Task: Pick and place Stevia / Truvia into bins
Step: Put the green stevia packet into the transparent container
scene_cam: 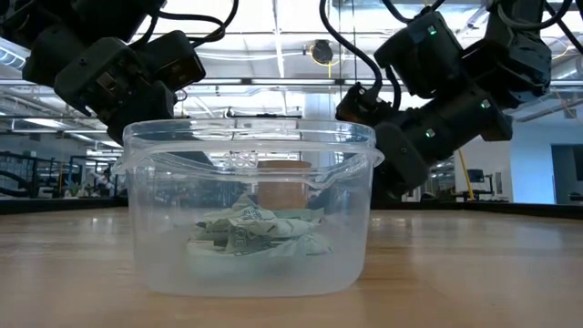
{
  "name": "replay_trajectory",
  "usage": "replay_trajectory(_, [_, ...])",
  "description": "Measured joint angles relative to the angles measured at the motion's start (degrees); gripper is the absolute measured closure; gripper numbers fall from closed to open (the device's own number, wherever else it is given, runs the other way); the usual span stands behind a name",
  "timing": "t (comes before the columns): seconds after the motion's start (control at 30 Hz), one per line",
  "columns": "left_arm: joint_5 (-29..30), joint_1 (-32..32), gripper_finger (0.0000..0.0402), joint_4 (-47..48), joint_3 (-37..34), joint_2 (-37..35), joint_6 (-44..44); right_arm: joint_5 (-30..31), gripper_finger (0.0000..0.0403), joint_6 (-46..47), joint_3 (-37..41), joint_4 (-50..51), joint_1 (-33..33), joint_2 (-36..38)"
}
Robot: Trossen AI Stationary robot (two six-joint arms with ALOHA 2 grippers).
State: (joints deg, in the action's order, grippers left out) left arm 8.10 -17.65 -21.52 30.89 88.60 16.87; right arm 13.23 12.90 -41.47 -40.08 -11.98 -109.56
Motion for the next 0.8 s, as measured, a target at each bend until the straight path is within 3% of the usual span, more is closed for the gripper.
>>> replay_trajectory(0.27, [0.0,0.0,0.0227,0.2,0.0,0.01,-0.25,0.16,0.0311,-0.5,-0.02,0.16,-0.14,-1.31])
replay_trajectory(0.53, [0.0,0.0,0.0227,0.33,0.0,0.02,-0.22,0.39,0.0372,-0.74,-0.22,-1.19,-0.12,-4.1])
replay_trajectory(0.63, [0.0,0.0,0.0227,0.33,0.0,0.02,-0.2,0.09,0.0397,-4.13,-0.13,-1.25,-0.46,-2.88])
replay_trajectory(0.8, [0.0,0.0,0.0227,0.33,0.0,0.02,-0.22,-0.21,0.04,-7.17,-0.22,-1.25,-2.45,3.36])
